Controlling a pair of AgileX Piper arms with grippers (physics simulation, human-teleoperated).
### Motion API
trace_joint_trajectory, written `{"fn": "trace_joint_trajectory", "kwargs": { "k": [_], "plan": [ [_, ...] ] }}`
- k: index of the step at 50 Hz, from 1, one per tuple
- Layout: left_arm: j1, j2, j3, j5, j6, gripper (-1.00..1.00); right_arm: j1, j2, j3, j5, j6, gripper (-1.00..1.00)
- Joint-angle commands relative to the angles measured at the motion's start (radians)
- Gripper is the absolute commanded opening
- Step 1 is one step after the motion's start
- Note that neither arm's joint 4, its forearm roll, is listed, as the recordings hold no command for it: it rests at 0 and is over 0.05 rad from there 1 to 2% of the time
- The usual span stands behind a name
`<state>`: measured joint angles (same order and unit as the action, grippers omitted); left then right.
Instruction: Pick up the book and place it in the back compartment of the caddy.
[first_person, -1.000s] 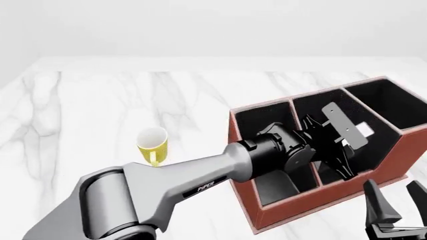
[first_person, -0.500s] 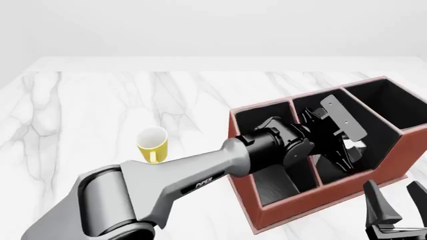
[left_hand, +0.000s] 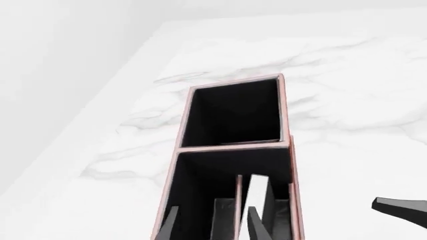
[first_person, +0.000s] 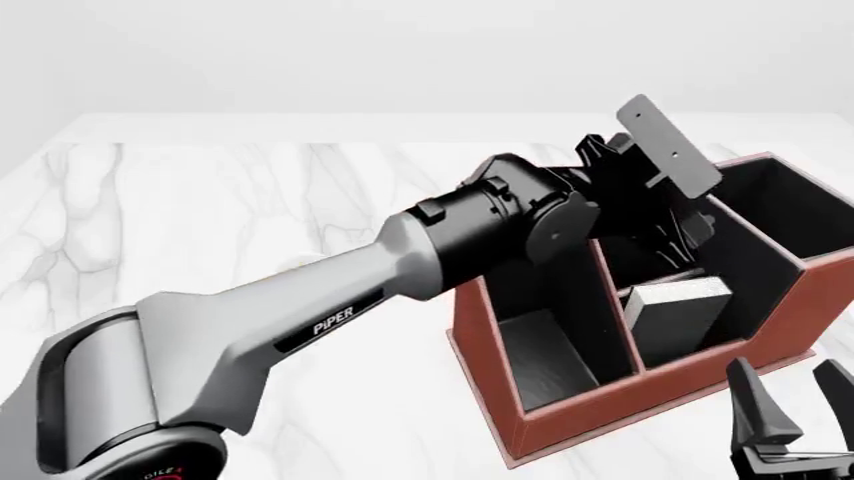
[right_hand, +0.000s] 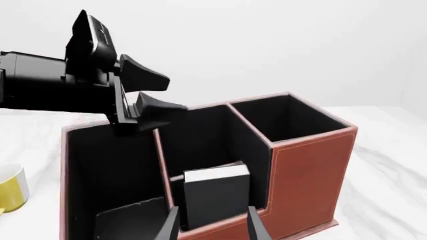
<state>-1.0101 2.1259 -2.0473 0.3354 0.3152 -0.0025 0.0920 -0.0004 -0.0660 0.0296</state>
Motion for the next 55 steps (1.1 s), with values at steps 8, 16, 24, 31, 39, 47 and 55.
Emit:
{"fn": "trace_joint_trajectory", "kwargs": {
  "k": [8,16,24,31,39,47,55],
  "plan": [
    [0.075,-0.229,0.146,0.006,0.085,1.00,-0.004,0.003,0.000,-0.003,-0.006,1.00],
    [0.156,-0.350,0.312,-0.093,0.109,1.00,-0.006,0.006,0.000,-0.006,-0.010,1.00],
    [0.200,-0.528,0.492,-0.185,0.097,1.00,-0.001,0.007,0.000,-0.010,-0.012,1.00],
    [0.279,-0.647,0.652,-0.283,0.110,1.00,0.000,0.013,0.000,-0.016,-0.017,1.00],
    [0.326,-0.788,0.853,-0.377,0.079,1.00,-0.007,-0.006,0.000,0.000,-0.026,1.00],
    [0.349,-0.816,0.877,-0.386,0.049,1.00,-0.016,-0.025,0.000,0.015,-0.037,1.00],
    [0.342,-0.815,0.869,-0.378,0.047,1.00,0.014,0.386,-0.001,-0.250,0.044,1.00]
  ]
}}
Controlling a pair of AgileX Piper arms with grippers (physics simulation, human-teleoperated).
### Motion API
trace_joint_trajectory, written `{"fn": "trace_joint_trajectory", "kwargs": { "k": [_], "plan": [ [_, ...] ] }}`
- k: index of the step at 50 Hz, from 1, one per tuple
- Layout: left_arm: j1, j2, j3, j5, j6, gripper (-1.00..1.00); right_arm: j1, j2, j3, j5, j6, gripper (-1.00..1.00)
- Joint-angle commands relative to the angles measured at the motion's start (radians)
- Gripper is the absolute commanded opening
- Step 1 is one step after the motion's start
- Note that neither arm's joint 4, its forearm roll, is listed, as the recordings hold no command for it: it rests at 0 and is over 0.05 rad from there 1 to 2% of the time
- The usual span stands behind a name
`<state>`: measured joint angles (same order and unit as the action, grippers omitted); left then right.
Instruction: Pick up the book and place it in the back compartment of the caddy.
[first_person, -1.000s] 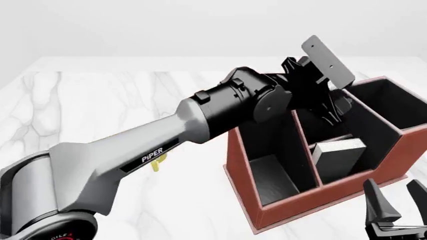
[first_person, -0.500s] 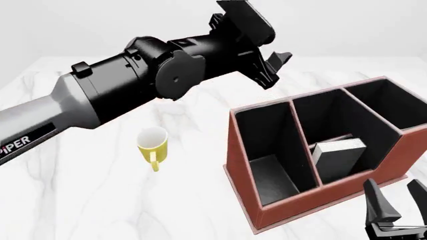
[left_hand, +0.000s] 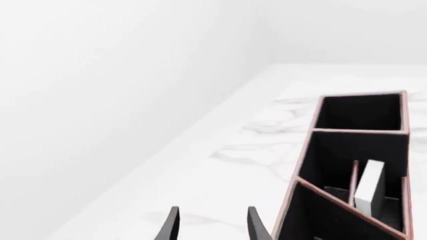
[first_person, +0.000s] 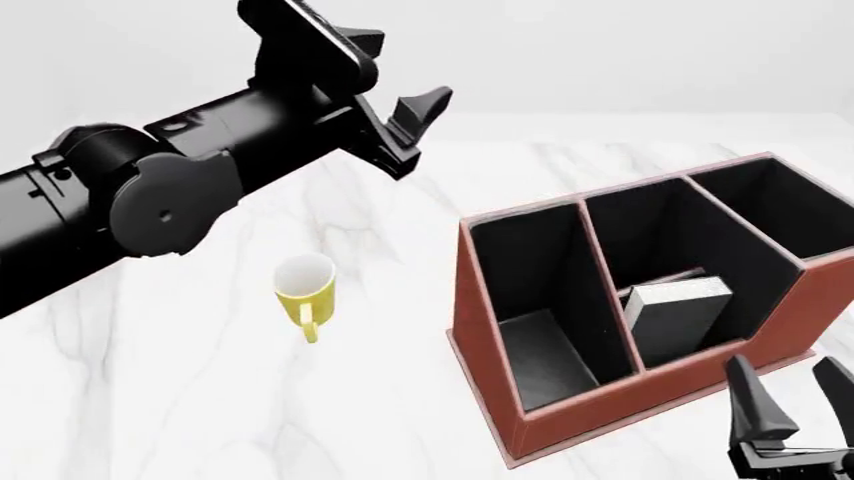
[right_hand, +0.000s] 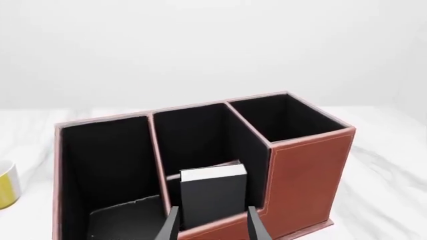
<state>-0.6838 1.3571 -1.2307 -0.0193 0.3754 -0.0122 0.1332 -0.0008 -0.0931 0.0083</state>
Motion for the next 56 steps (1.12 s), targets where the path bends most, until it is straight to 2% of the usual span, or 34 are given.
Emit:
{"fn": "trace_joint_trajectory", "kwargs": {
  "k": [1,2,3,4,8,9,11,16,19,20,22,23,24,25,28,31,37,38,49,52,56],
  "plan": [
    [0.015,-0.044,0.054,-0.026,-0.013,1.00,0.029,0.343,-0.004,-0.224,0.059,1.00],
    [0.015,-0.044,0.054,-0.026,-0.013,1.00,0.029,0.343,-0.004,-0.224,0.059,1.00],
    [0.013,-0.044,0.057,-0.032,-0.019,1.00,0.038,0.297,-0.036,-0.171,0.031,1.00],
    [0.013,-0.044,0.057,-0.032,-0.019,1.00,0.038,0.292,-0.038,-0.165,0.031,1.00],
    [0.018,-0.049,0.062,-0.037,-0.025,1.00,0.078,0.393,-0.105,-0.151,0.077,1.00],
    [0.019,-0.049,0.063,-0.037,-0.024,1.00,0.075,0.384,-0.111,-0.144,0.065,1.00],
    [0.022,-0.049,0.063,-0.037,-0.027,1.00,0.076,0.341,-0.146,-0.094,0.044,1.00],
    [0.024,-0.049,0.061,-0.035,-0.031,1.00,0.094,0.298,-0.239,0.009,0.034,1.00],
    [0.021,-0.051,0.064,-0.036,-0.034,1.00,0.119,0.234,-0.336,0.111,0.014,1.00],
    [0.021,-0.051,0.064,-0.036,-0.034,1.00,0.119,0.234,-0.336,0.112,0.014,1.00],
    [0.017,-0.045,0.068,-0.039,-0.036,1.00,0.148,0.217,-0.507,0.233,-0.002,1.00],
    [0.018,-0.043,0.067,-0.040,-0.036,1.00,0.146,0.184,-0.529,0.246,-0.027,1.00],
    [0.018,-0.043,0.067,-0.040,-0.036,1.00,0.146,0.184,-0.530,0.246,-0.027,1.00],
    [0.019,-0.044,0.068,-0.040,-0.034,1.00,0.145,0.161,-0.619,0.300,-0.014,1.00],
    [0.013,-0.051,0.071,-0.037,-0.029,1.00,0.158,0.160,-0.688,0.350,-0.012,1.00],
    [0.005,-0.060,0.071,-0.032,-0.026,1.00,0.168,0.123,-0.830,0.456,-0.023,1.00],
    [0.002,-0.070,0.087,-0.043,-0.030,1.00,0.166,0.092,-1.054,0.603,-0.018,1.00],
    [0.002,-0.070,0.087,-0.043,-0.030,1.00,0.166,0.092,-1.055,0.603,-0.018,1.00],
    [0.011,-0.079,0.131,-0.081,-0.026,1.00,0.154,0.089,-1.429,0.825,-0.070,1.00],
    [0.012,-0.081,0.139,-0.091,-0.029,1.00,0.151,0.082,-1.439,0.844,-0.070,1.00],
    [0.016,-0.096,0.163,-0.103,-0.032,1.00,0.151,0.040,-1.352,0.843,-0.077,1.00]
  ]
}}
